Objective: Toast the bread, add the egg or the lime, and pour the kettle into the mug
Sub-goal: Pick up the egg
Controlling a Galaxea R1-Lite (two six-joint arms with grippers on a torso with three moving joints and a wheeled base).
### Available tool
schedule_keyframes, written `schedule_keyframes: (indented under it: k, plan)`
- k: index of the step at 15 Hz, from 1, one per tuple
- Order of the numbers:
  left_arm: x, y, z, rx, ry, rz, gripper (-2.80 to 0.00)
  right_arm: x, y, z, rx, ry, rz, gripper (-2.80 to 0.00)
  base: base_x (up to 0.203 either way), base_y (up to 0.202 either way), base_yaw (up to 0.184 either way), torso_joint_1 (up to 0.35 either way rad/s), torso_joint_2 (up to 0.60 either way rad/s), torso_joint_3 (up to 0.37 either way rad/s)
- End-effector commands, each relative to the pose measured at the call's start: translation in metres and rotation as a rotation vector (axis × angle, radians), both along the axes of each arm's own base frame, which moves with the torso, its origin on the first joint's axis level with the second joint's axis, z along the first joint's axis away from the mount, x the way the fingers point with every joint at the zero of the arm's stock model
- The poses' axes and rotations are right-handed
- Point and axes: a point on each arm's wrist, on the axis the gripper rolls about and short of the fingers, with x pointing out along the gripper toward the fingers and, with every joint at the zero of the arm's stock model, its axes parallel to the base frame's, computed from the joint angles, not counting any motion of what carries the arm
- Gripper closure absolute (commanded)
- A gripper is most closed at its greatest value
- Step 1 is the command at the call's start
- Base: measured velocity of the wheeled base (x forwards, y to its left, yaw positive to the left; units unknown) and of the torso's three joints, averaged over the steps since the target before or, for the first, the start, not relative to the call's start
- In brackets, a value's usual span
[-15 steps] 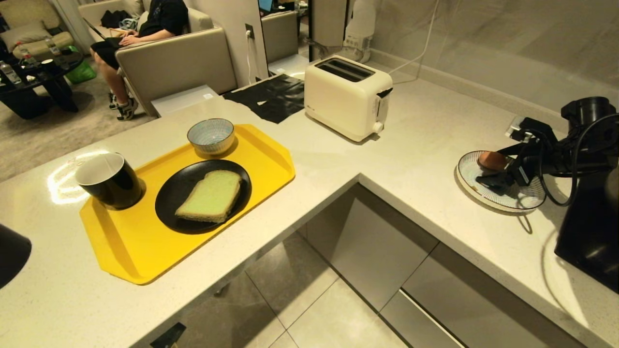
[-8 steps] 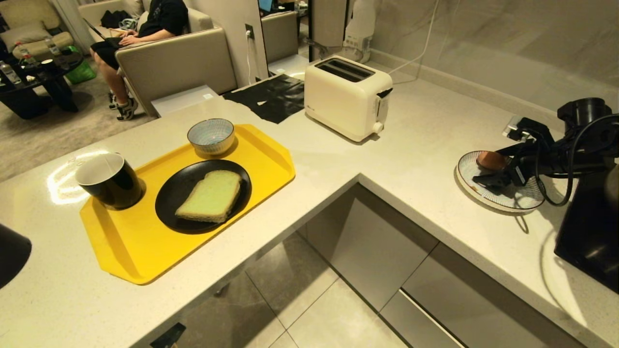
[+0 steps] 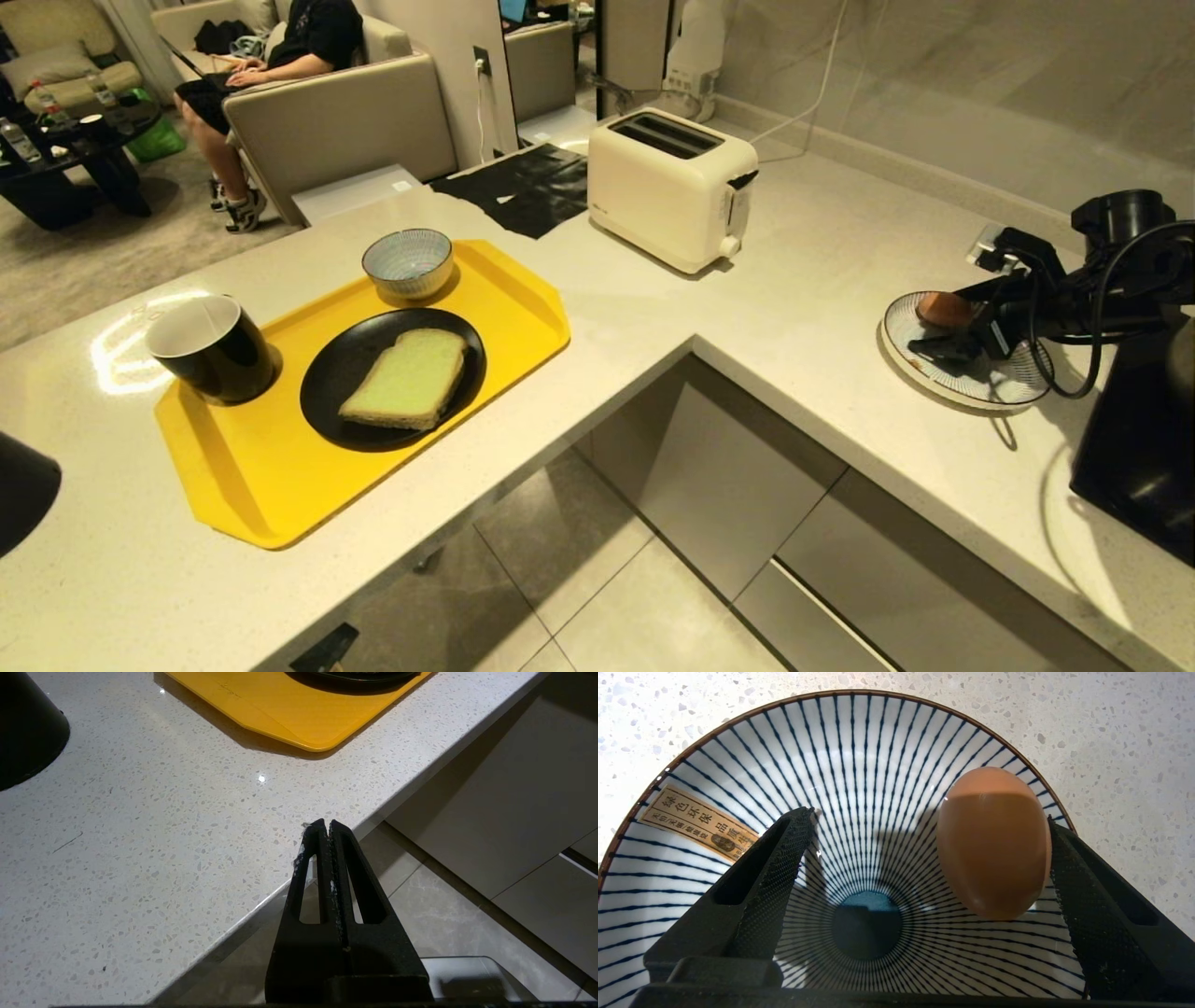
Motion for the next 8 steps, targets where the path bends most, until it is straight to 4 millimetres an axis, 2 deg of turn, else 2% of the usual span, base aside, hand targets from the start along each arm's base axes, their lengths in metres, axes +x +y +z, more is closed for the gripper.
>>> schedule_keyframes:
  k: [1,8]
  plan:
    - [0.0000,0.0000,0.0000,0.000,0.000,0.000,0.00,0.0006,0.0001,-0.0019,-0.001,0.004,0.006,0.00,0.000,0.000,0.000,0.000,0.00,0.000]
    - [-0.0001,0.0000,0.0001,0.000,-0.002,0.000,0.00,0.0013,-0.0005,-0.0039,0.010,0.006,0.015,0.00,0.000,0.000,0.000,0.000,0.00,0.000]
